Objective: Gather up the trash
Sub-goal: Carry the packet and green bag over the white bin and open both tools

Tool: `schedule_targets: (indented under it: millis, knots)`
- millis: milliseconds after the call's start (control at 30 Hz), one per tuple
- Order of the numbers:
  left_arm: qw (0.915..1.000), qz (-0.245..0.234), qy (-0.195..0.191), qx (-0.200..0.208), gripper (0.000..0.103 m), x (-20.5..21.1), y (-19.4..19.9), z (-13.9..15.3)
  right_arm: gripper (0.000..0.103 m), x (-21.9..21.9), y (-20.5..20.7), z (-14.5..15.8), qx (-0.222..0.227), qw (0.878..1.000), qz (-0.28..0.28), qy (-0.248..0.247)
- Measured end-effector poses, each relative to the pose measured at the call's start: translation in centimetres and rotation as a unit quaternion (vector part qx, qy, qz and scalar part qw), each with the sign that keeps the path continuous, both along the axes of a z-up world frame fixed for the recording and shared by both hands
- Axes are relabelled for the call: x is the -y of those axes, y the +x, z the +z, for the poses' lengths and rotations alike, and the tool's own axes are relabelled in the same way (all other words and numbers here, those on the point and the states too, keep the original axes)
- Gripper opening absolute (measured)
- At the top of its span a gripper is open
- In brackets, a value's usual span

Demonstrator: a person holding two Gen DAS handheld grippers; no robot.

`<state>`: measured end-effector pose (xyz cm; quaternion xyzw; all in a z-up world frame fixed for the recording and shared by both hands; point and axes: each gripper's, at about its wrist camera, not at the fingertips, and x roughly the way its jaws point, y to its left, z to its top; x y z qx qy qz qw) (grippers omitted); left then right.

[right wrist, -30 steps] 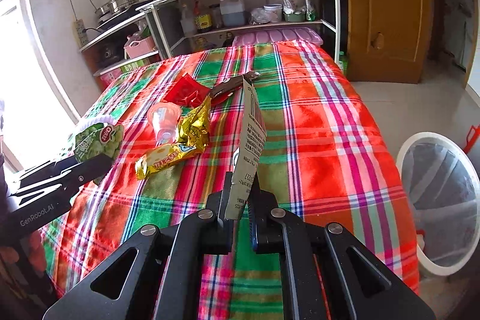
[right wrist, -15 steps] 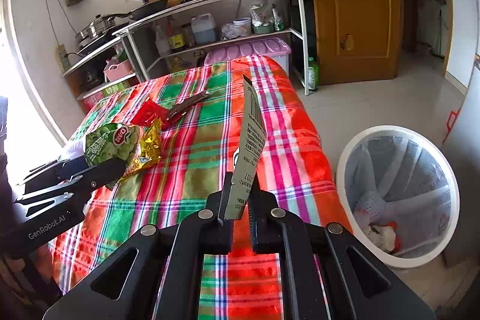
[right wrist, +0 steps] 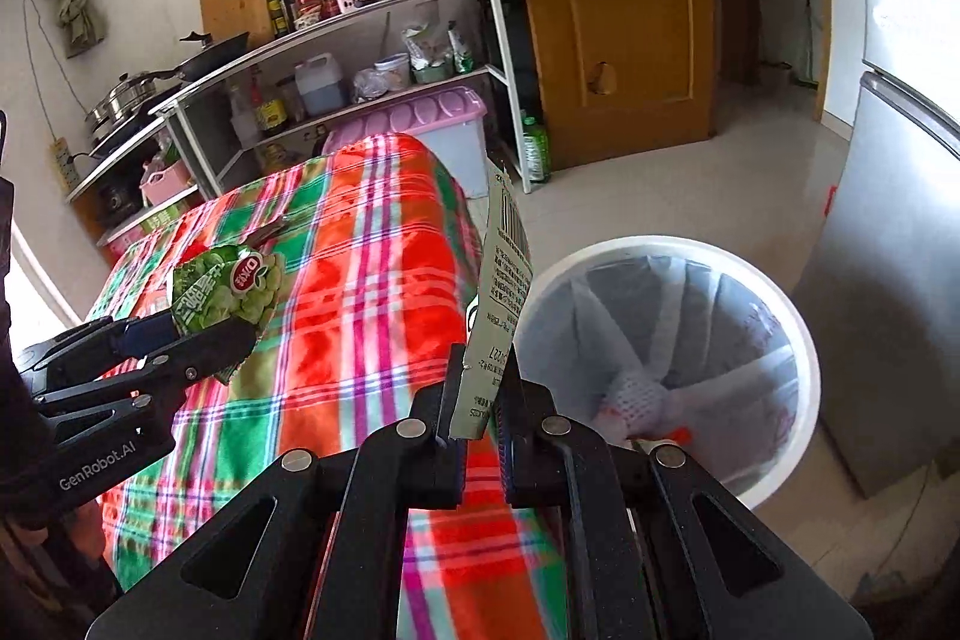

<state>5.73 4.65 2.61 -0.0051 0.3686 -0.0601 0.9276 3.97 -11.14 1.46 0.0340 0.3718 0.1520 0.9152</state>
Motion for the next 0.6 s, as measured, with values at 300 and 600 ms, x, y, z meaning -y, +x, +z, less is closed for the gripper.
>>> schedule_targets:
  millis: [300, 600]
  knots:
    - [0.9988, -0.045, -0.010, -0.017, 0.043, 5.1, 2.7, -0.8, 0.008, 5.4, 1.1, -1.0, -0.021, 0.998, -0.054, -0.023]
    - [0.9967, -0.069, -0.005, -0.041, 0.043, 8.5, 5.0, -2.0, 0.008, 7.9, 2.5, -3.6, -0.057, 0.995, -0.064, -0.040]
